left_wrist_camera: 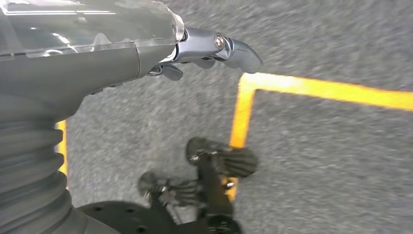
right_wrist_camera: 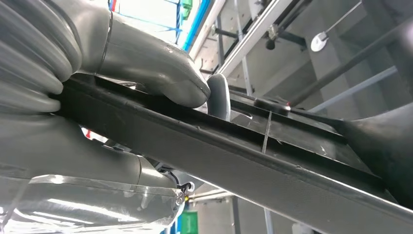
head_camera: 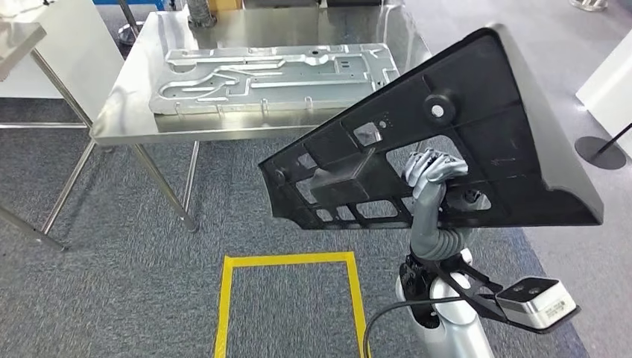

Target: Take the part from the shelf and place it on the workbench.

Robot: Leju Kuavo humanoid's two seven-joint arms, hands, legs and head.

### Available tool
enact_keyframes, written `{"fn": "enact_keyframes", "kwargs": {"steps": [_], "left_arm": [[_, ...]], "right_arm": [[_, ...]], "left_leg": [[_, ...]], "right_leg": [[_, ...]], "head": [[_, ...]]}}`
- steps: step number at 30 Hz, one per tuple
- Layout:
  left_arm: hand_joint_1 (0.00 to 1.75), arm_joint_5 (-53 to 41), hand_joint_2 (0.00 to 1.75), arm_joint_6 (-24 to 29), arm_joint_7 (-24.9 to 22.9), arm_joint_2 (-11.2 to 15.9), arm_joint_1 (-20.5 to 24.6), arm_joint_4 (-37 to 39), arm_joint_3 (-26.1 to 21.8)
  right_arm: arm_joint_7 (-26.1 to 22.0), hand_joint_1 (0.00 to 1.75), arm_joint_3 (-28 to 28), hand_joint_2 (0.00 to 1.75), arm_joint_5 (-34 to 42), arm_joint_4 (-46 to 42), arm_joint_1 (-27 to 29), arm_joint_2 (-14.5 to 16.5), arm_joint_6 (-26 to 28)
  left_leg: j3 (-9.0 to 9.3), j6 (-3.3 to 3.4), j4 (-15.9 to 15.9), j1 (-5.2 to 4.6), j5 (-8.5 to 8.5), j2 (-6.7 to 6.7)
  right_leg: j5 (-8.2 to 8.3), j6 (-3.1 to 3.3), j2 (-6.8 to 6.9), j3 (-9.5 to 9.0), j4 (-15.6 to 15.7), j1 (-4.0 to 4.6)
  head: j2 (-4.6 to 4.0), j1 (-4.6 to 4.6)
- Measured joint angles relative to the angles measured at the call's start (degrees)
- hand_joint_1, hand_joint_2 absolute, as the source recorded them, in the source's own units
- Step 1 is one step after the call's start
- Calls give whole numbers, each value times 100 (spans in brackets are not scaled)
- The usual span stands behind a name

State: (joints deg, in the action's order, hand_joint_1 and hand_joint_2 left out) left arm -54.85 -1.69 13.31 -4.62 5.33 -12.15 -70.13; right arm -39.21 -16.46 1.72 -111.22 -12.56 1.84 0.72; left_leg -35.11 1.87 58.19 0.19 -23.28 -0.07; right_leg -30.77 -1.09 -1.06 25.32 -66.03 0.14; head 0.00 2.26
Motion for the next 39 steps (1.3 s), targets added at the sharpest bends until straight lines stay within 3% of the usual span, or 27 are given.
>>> {"fn": "enact_keyframes", "kwargs": {"steps": [1, 3, 4, 5, 6, 7, 9, 10, 11, 13, 14, 16, 18, 20, 21, 22, 24, 26, 30, 32, 34, 35, 36, 38, 39], "left_arm": [[0, -3, 175, 10, 3, 1, 10, 0, 0], [0, -5, 175, 25, 8, 3, 0, 0, -2], [0, -6, 175, 27, 9, 3, -9, 0, -2], [0, -7, 175, 28, 10, 3, -17, 0, -3], [0, -10, 175, 28, 12, 2, -22, 0, -3], [0, -12, 175, 29, 14, 1, -23, 0, -3], [0, -15, 175, 32, 18, -2, -21, 0, -3], [0, -15, 175, 34, 20, -3, -19, 0, -3], [0, -15, 175, 37, 22, -3, -18, 0, -3], [0, -15, 175, 44, 27, 2, -11, 0, -3], [0, -16, 175, 46, 32, 7, -5, 0, -3], [0, -27, 175, 46, 39, 13, 9, 0, -2], [0, -39, 175, 41, 42, 11, 2, 0, -2], [0, -44, 175, 40, 43, 14, -18, 0, -2], [0, -46, 175, 40, 44, 16, -23, 0, -3], [0, -49, 175, 40, 45, 20, -26, 0, -3], [0, -53, 175, 37, 46, 25, -36, 0, -2], [0, -56, 175, 33, 43, 27, -45, 0, -2], [0, -69, 175, 25, 43, 26, -25, 1, -1], [0, -75, 175, 22, 48, 28, -12, 0, -1], [0, -74, 175, 23, 49, 29, -8, 0, -1], [0, -73, 175, 23, 49, 29, -11, 0, -1], [0, -72, 175, 24, 49, 29, -15, 0, -2], [0, -73, 175, 23, 49, 28, -21, 1, -3], [0, -76, 175, 21, 49, 22, -18, 3, -2]], "right_arm": [[0, 175, 1, 175, 7, -7, 0, 0, 0], [0, 175, 3, 175, 21, -8, 7, -1, -1], [0, 175, 3, 175, 29, -7, 10, -2, -1], [0, 175, 4, 175, 35, -6, 12, -3, -1], [0, 175, 5, 175, 39, -5, 13, -4, -1], [0, 175, 7, 175, 41, -5, 11, -4, -2], [0, 175, 8, 175, 41, -5, 8, -4, -9], [0, 175, 7, 175, 41, -6, 6, -4, -13], [0, 175, 7, 175, 40, -8, 3, -4, -15], [0, 175, 7, 175, 40, -13, -2, -3, -11], [0, 175, 8, 175, 40, -15, -6, -3, -4], [0, 175, 10, 175, 40, -18, -9, -1, 18], [0, 175, 11, 175, 35, -17, 3, 0, 33], [0, 175, 11, 175, 26, -17, 32, 0, 36], [0, 175, 11, 175, 22, -18, 45, 0, 36], [0, 175, 11, 175, 19, -19, 53, 0, 37], [0, 175, 13, 175, 10, -15, 60, 0, 44], [0, 175, 17, 175, 5, -15, 65, 1, 49], [-1, 175, 32, 175, 4, -39, 56, 1, 37], [-2, 175, 48, 175, 5, -50, 49, 0, 34], [-2, 175, 59, 175, 9, -51, 63, 0, 28], [-2, 175, 61, 175, 11, -50, 73, 0, 24], [-2, 175, 62, 175, 13, -49, 77, 0, 21], [-2, 175, 68, 175, 16, -49, 73, 0, 25], [-2, 175, 75, 175, 16, -45, 68, 0, 28]], "left_leg": [[66, 21, -47, 10, -40, 1], [202, 33, -85, 18, -146, -8], [287, 29, -95, 23, -212, -15], [381, 21, -101, 30, -282, -25], [474, 11, -108, 38, -353, -33], [557, -2, -108, 44, -420, -38], [686, -48, -111, 41, -543, -42], [729, -85, -123, 36, -596, -42], [771, -125, -119, 31, -622, -41], [794, -209, -56, 26, -609, -33], [758, -237, 76, 30, -587, -29], [442, -276, 616, 43, -661, -26], [-53, -303, 1313, 47, -956, -25], [-392, -304, 1567, 47, -1207, -25], [-435, -290, 1424, 46, -1159, -25], [-401, -268, 1122, 45, -958, -25], [-279, -217, 399, 28, -299, -21], [-234, -167, 79, -4, 74, -18], [-116, -48, 9, 18, 34, -30], [4, 0, -37, 33, -42, -32], [111, 10, -42, 32, -147, -34], [178, 9, -41, 31, -204, -38], [260, 6, -41, 30, -266, -43], [435, -11, -48, 29, -399, -55], [506, -32, -48, 21, -459, -58]], "right_leg": [[-44, -31, 23, 302, -348, -14], [-487, -93, 43, 794, -720, -44], [-721, -114, 48, 962, -753, -60], [-846, -128, 55, 1066, -672, -73], [-807, -131, 64, 1112, -471, -83], [-571, -124, 77, 1106, -152, -89], [189, -73, 118, 1019, 512, -79], [466, -32, 129, 980, 717, -65], [617, 11, 127, 958, 812, -54], [622, 92, 100, 892, 863, -57], [618, 129, 92, 839, 891, -68], [566, 188, 90, 731, 921, -79], [478, 223, 82, 657, 926, -69], [376, 231, 61, 555, 925, -55], [316, 227, 50, 482, 925, -49], [252, 221, 45, 398, 925, -43], [122, 193, 36, 266, 919, -30], [22, 132, 16, 229, 911, -22], [-145, -10, 25, 207, 812, -27], [-373, -57, 48, 544, 188, -44], [-544, -91, 56, 1117, -602, -67], [-475, -100, 60, 1325, -781, -75], [-265, -97, 64, 1419, -722, -80], [393, -54, 71, 1317, -29, -72], [644, -15, 72, 1225, 323, -49]], "head": [[0, 0], [0, 1], [0, 1], [0, 0], [0, 0], [0, 0], [0, 0], [0, 0], [0, 1], [0, 2], [0, 2], [0, 3], [0, 2], [0, 2], [0, 2], [0, 2], [0, 2], [0, 1], [0, 2], [0, 0], [0, 0], [0, -1], [0, -1], [0, -1], [0, -1]]}}
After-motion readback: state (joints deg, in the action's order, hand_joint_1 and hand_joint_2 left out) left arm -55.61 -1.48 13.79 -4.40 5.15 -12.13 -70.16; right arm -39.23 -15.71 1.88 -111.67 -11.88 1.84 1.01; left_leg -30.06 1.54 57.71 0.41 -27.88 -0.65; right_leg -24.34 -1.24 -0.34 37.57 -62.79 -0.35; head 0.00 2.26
